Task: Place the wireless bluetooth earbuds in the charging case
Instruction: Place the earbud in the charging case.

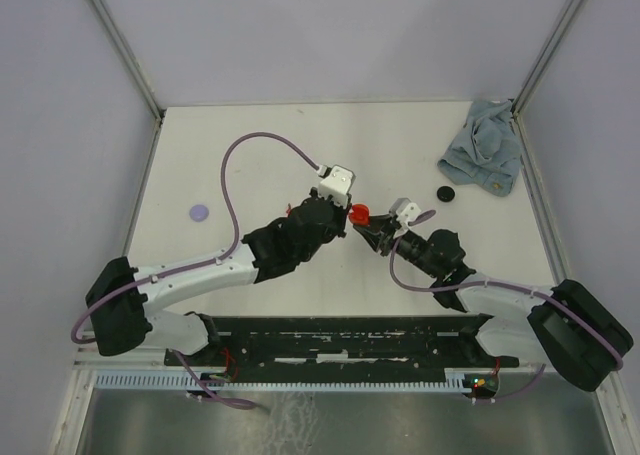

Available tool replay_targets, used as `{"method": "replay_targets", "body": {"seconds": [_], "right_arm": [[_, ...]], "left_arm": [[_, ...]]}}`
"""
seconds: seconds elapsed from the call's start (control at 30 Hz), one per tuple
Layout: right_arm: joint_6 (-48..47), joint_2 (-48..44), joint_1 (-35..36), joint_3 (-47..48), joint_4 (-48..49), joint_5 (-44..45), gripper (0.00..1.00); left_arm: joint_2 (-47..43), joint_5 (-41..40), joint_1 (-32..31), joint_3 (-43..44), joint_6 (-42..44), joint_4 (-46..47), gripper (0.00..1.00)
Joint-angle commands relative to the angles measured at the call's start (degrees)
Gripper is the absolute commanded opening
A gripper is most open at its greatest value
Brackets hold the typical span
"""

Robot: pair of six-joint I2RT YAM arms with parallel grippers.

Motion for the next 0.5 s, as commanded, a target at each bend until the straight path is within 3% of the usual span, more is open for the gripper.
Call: {"method": "replay_targets", "body": {"seconds": [0.0,0.47], "right_arm": [[-0.7,-2.0,0.5,-0.7,5.7,-1.9,0.05],[0.9,-7.1,0.6,-1.1,5.9,-4.3,0.05]], "left_arm": [[-3.8,0.7,-1.3,-2.0,5.5,8.1,0.18],[-9.3,8.8,-2.9,-8.8,13.0,19.0,0.19]]}}
